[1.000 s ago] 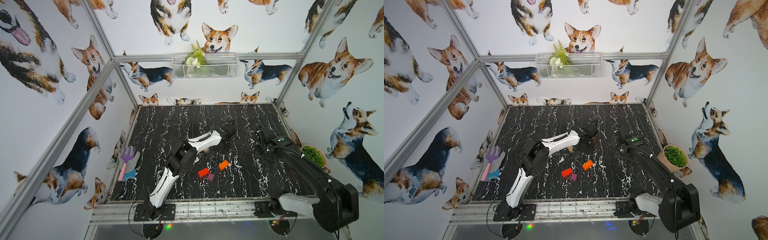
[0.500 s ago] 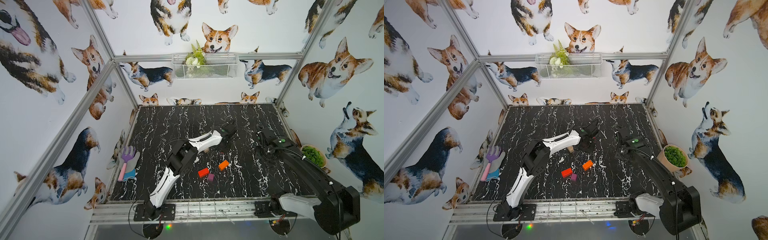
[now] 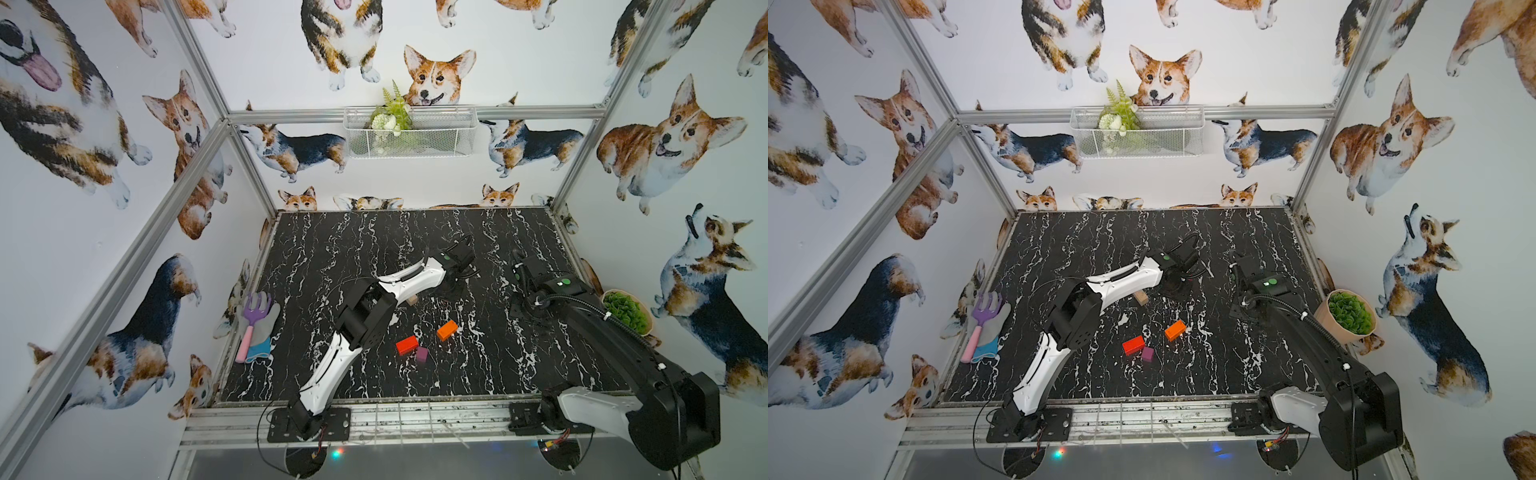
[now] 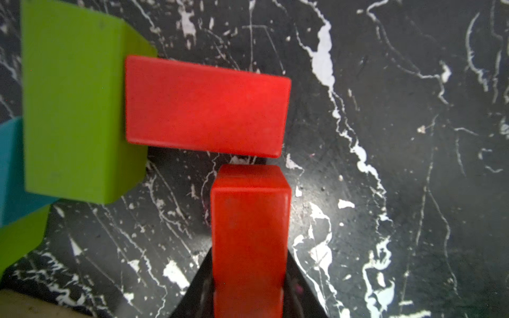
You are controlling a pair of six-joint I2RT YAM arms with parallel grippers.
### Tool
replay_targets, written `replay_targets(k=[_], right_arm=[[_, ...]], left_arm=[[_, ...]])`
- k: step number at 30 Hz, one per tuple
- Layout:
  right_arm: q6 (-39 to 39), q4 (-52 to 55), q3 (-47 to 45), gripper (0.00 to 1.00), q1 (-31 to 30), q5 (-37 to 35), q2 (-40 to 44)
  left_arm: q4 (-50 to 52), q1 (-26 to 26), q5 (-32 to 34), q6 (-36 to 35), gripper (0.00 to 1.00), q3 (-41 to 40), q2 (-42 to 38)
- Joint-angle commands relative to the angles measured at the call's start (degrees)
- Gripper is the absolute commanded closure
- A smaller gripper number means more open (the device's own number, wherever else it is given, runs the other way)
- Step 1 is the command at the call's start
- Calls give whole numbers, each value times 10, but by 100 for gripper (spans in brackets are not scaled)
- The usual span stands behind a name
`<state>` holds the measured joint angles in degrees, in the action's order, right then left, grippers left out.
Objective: Assemble a heart with building blocks
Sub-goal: Assemble the building block at the center of the board.
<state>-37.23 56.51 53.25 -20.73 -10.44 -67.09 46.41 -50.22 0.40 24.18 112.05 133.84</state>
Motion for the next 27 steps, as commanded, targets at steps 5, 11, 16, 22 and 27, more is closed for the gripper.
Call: replay_targets(k=[5,11,16,22,27], right_arm=[[4,-4,-1,44,0,-1,3],[5,-7,-2,44,1,0,1],[6,-9,-4,44,1,1,4],[8,-10,-3,44,3,3,2],[8,-9,-3,44,4,4,5]], left_arm=[[24,2,9,-7,73,17,12],[25,4,15,-9,71,16,10],[25,4,10,-8,70,22,15],[29,5,12,-9,67,28,19],[33,5,16,-8,60,27,19]])
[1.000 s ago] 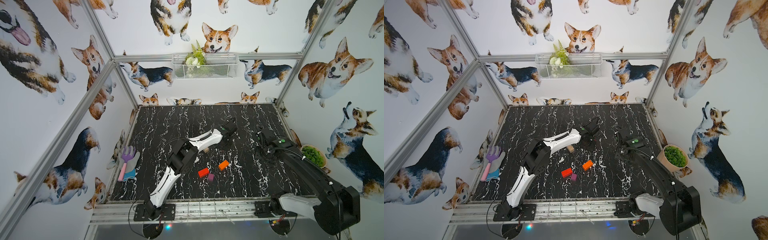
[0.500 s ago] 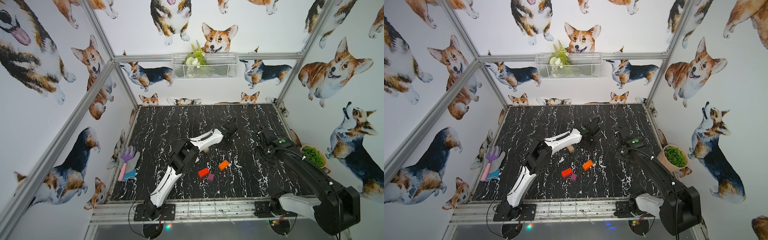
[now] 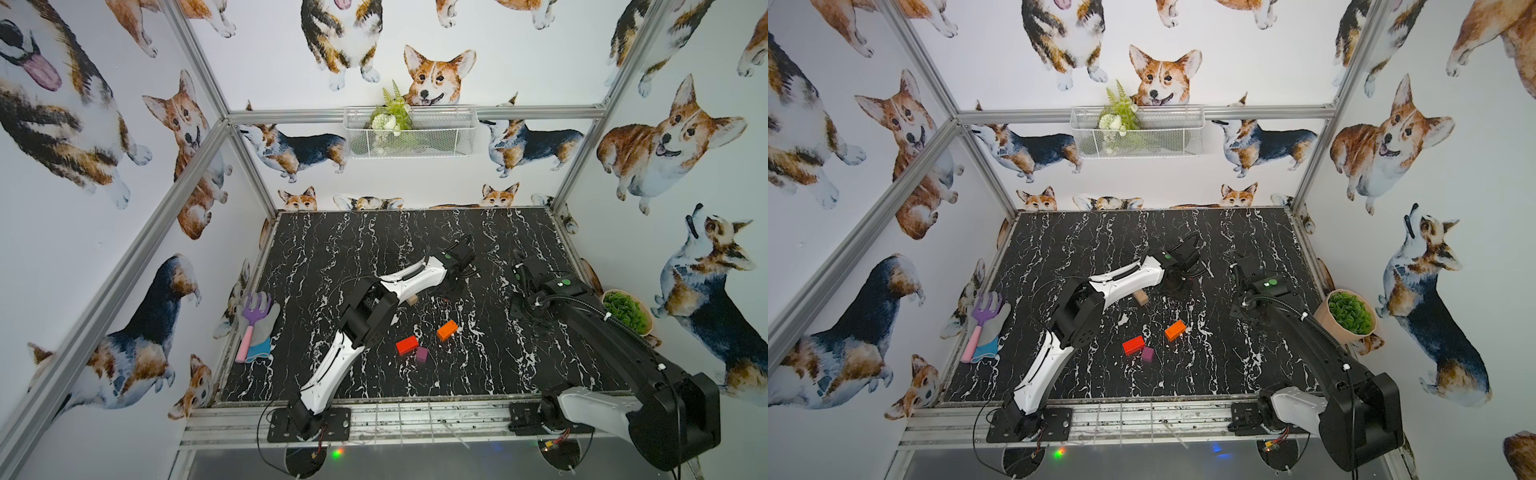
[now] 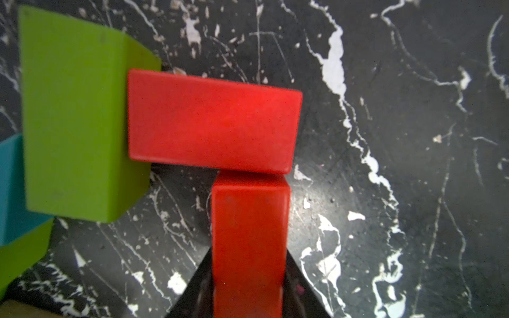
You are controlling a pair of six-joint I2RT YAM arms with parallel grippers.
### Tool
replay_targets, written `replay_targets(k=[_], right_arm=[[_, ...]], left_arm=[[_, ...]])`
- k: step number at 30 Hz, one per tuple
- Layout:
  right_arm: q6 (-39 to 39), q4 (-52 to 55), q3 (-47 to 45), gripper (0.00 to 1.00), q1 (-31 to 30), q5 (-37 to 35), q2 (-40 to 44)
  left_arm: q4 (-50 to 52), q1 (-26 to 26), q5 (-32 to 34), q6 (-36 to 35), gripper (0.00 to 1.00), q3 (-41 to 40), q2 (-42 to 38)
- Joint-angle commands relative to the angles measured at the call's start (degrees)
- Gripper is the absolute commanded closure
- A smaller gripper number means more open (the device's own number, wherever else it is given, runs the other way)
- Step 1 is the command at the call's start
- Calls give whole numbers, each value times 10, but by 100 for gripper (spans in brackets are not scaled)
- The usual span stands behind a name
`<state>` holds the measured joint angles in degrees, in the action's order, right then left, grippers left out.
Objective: Assemble a heart with building blocks
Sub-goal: Assemble the building block at the center of the board.
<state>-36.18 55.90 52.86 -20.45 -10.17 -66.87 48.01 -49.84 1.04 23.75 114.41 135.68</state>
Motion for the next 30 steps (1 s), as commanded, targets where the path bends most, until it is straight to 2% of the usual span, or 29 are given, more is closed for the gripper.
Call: replay_targets(k=[1,6,13,15,18,21,24,25,30], right_arm=[[-2,-3,0,44,1,2,3],[-2,-3,2,44,1,2,3],[-1,2,7,44,1,2,8],[0,6,15,44,1,5,11],[1,2,22,45,1,21,23],[11,-6,29,44,1,60,24],[30,-21,31,39,-21,105,23],[36,-25,34,38,-39,108,24],[69,-39,62,29,-216,89,-23]], left_arm=[[17,1,9,-3,59,3,0],[19,1,13,0,53,-3,-8],[34,1,23,4,50,-1,-41],[51,0,29,4,50,-1,-64],[56,0,53,9,48,-33,-140],[64,1,90,18,44,-92,-241],[55,2,104,41,39,-210,-351],[54,3,99,52,39,-248,-379],[32,4,70,139,39,-448,-524]])
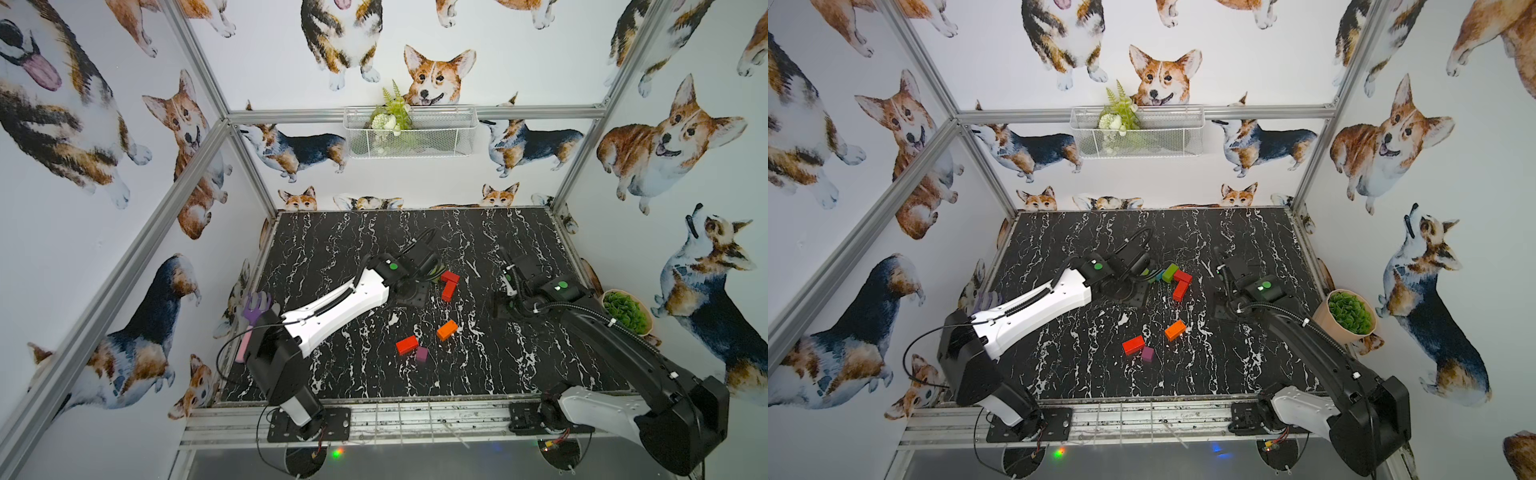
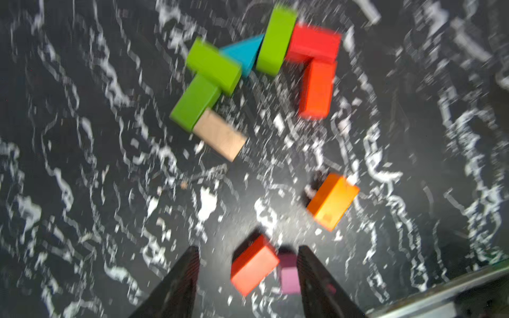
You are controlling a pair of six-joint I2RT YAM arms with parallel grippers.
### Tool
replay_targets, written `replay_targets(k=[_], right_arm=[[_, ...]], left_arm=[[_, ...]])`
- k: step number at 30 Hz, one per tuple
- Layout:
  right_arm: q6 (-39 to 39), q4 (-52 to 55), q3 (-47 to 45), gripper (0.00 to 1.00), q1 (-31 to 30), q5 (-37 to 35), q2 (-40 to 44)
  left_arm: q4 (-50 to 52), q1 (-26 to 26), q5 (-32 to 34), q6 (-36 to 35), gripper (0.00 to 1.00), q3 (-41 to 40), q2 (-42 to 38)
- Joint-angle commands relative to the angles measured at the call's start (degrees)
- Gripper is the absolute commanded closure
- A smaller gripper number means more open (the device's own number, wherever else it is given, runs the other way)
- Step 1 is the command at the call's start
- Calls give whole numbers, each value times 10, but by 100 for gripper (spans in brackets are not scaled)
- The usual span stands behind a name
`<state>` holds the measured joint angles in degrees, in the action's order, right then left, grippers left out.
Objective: Assemble a heart with building blocks
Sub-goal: Assemble the building block at the center of the board, then adjust the building block at the center of the board.
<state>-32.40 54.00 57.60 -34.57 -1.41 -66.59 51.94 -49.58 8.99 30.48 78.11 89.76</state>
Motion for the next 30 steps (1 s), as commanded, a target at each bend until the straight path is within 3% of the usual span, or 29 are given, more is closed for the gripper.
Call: replay_targets(k=[1,4,7,9,11,16,23,30], right_arm=[[33,-27,17,28,-97,1,-38],[23,-16,38,26,-134,-7,-100],[-19,7,56,26,-154,-60,-150],[-105,27,60,26,-159,-108,-173],[-184,9,47,25,-168,-112,-178],[-302,-31,78,23,-202,-128,-211],[-342,-3,155,28,-210,-137,-324],[-352,-6,149,31,-207,-131,-368]], left_arm=[[-13,3,-12,95,39,-119,-94],[-42,9,-31,159,38,-210,-170],[-70,13,-42,193,35,-269,-222],[-69,27,-43,194,35,-287,-236],[-70,44,-52,184,35,-312,-242],[-79,74,-71,157,35,-314,-251],[-94,79,-91,110,36,-299,-221],[-132,79,-117,93,35,-326,-220]])
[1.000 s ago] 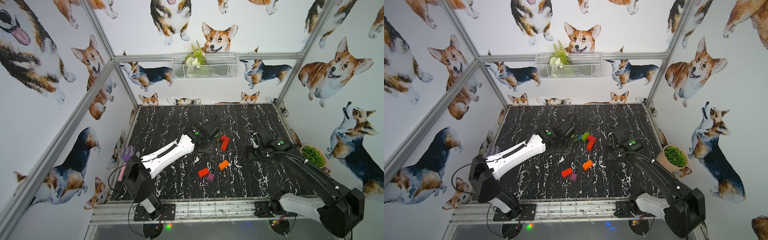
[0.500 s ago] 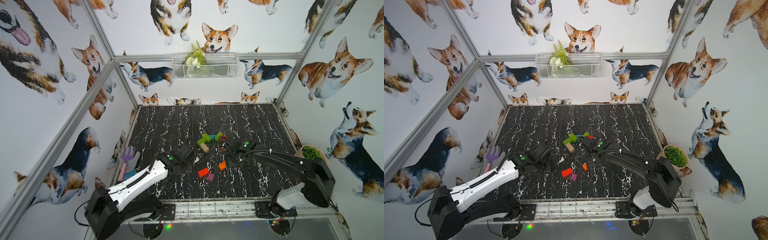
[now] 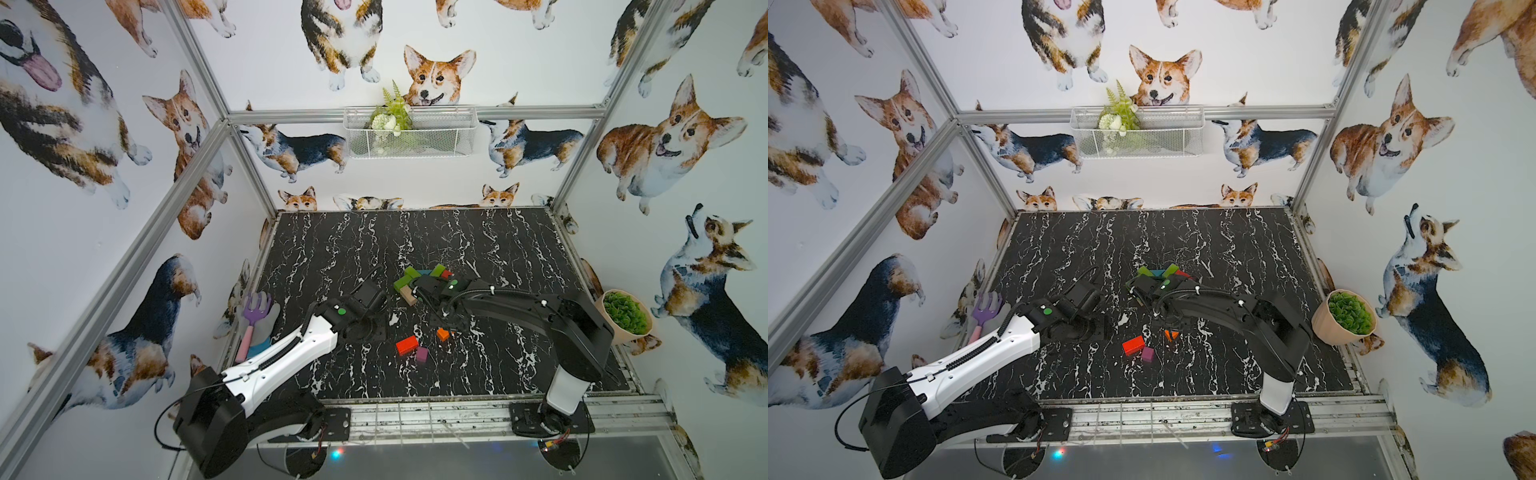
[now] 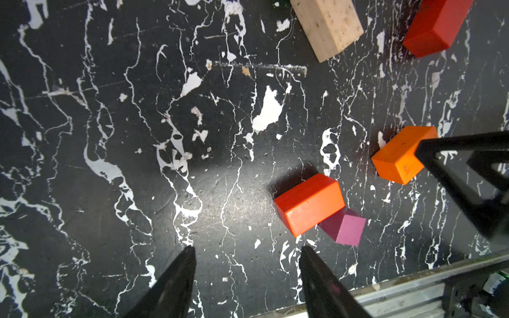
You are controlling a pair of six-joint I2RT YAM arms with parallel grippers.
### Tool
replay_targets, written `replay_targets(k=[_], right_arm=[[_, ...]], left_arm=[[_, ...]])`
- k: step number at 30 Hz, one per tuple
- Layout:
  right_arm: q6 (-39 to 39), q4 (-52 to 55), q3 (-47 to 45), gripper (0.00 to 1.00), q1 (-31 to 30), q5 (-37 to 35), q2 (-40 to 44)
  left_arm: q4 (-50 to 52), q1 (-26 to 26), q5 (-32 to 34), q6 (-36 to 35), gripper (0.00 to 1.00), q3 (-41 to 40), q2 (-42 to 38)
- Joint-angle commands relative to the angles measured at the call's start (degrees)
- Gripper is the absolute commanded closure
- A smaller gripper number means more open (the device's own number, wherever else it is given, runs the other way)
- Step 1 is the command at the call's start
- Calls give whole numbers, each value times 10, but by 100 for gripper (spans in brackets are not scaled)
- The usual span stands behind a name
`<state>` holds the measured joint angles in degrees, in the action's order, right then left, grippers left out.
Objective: Assemble a heart with building blocks
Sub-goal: Adjust the building block at the center of the board.
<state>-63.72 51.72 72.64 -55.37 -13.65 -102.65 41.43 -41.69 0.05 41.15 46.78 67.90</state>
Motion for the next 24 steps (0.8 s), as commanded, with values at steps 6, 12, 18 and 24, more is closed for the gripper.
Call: replay_targets(k=[6,12,18,24], right_arm=[[5,3,-13,31,2,-33,45],[61,12,-38,31,9,-64,126],[82,5,-72,31,33,-50,184],[99,-18,-97,32,40,-28,219]], left_arm=[[-57,-26,-75,24,35,-21,38],[-151,-94,-126,145,65,-74,36],[-152,-145,-116,166,88,-60,78],[-110,-127,-61,128,95,6,189]])
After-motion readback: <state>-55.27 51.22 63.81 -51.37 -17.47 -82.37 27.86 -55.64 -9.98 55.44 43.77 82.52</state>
